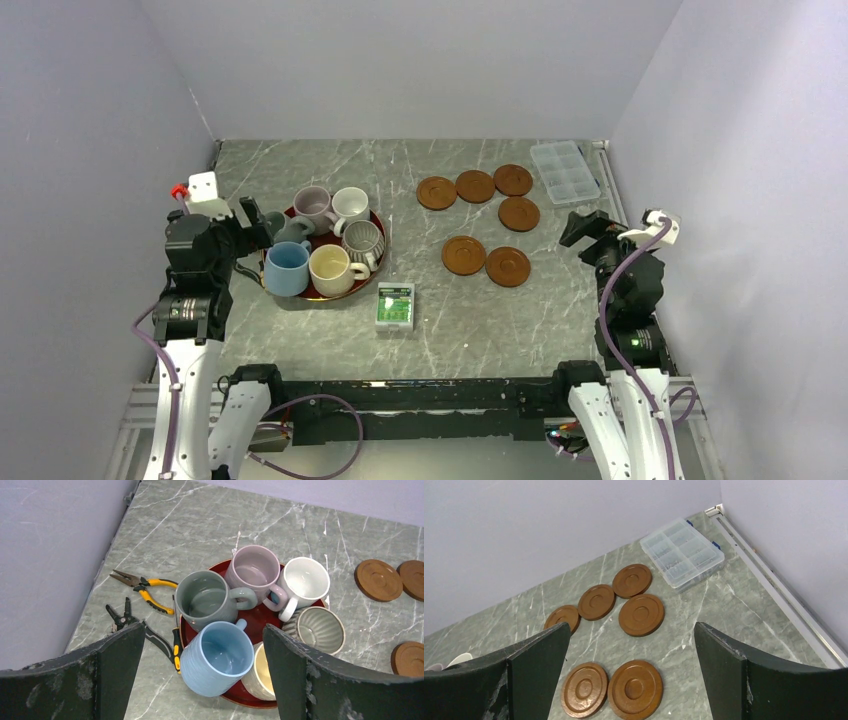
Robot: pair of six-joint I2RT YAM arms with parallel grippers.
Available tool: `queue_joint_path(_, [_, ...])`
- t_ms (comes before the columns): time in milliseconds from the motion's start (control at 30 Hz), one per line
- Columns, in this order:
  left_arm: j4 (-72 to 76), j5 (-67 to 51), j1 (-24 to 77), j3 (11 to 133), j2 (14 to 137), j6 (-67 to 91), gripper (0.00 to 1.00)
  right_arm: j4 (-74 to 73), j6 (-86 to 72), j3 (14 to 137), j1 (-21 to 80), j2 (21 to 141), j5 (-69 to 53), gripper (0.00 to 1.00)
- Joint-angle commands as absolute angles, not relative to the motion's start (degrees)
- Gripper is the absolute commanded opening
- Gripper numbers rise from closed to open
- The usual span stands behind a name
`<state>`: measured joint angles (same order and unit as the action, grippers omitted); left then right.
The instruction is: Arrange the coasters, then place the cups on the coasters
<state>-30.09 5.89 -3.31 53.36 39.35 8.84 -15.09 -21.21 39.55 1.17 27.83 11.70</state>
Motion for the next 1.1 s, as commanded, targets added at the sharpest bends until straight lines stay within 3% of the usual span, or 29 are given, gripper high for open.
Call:
queue_joint_path(0, [-27.01, 7.8, -3.56, 54.1, 38.42, 11.16, 0.94, -13.8, -21.2, 39.83, 1.12, 26.39, 11.72, 1.0])
queue_joint_path(267, [-24.89, 2.56, -3.45, 53.98, 41.03, 9.41, 0.94, -13.33, -19.83, 39.58, 1.06, 27.89, 10.18, 1.0])
queue_joint_path(433, [-28.22, 3.83, -3.51, 63.31, 48.95, 13.82, 0.94, -12.85, -17.4, 40.53, 1.08, 34.62, 1.78, 0.99])
queue_joint_path(600, [-27.52, 1.86, -3.46, 68.93, 55.99, 16.52, 0.94, -13.85, -16.43, 42.47, 1.27, 46.74, -8.58, 0.87])
queue_joint_path(733, [-25.37, 1.45, -3.52, 64.6, 56.72, 14.38, 0.94, -13.32, -16.83, 44.93, 2.62, 55.64, -13.01, 0.83])
queue_joint_path(1067, [-23.23, -1.83, -1.25, 59.02, 57.03, 11.08, 0.94, -8.79, -16.04, 61.59, 16.11, 84.53, -5.07, 0.8])
